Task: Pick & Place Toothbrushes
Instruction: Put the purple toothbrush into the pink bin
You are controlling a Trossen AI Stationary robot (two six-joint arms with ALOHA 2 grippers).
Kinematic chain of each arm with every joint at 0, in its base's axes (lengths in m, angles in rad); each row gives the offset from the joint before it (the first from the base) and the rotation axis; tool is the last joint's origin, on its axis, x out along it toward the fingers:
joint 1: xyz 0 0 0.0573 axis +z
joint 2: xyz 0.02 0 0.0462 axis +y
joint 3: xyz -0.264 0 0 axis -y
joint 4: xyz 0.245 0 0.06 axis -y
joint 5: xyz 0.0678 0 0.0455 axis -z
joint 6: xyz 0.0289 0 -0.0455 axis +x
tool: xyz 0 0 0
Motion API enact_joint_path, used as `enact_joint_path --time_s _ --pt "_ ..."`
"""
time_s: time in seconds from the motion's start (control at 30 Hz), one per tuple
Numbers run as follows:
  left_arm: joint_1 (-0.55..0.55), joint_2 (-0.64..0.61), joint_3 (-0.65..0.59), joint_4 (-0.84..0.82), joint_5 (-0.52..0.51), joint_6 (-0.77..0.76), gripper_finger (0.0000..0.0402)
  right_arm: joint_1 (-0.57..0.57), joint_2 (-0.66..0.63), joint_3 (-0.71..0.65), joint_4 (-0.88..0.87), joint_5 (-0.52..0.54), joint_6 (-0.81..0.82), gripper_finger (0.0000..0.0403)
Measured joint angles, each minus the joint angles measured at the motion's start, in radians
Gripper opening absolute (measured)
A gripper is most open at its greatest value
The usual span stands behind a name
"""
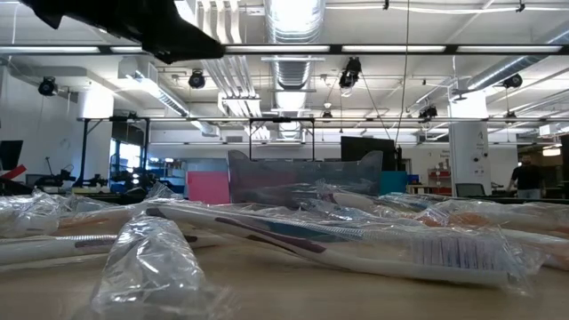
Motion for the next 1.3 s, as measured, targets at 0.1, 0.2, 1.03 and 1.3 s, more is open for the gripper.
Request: enact_joint_path --time_s 0.1,0.2,1.03,1.3 --pt "0.0 0.0 -0.015 -0.005 0.0 -0.001 0.0156 0.068 0.0 -0.027 -0.106 0.106 0.082 0.0008" --pt "0.0 0.0 -0.015 -0.006 0.003 -0.003 0.0156 0.125 0.0 -0.067 -0.187 0.207 0.181 0.0008" --pt "-0.134 0.004 0.031 -0.412 0.252 -0.123 0.0156 0.223 0.0 -0.518 -0.312 0.29 0.561 0.0008" --pt "-0.23 0.035 0.147 -0.741 0.251 -0.123 0.0156 0.223 0.0 -0.538 -0.276 0.29 0.561 0.0008"
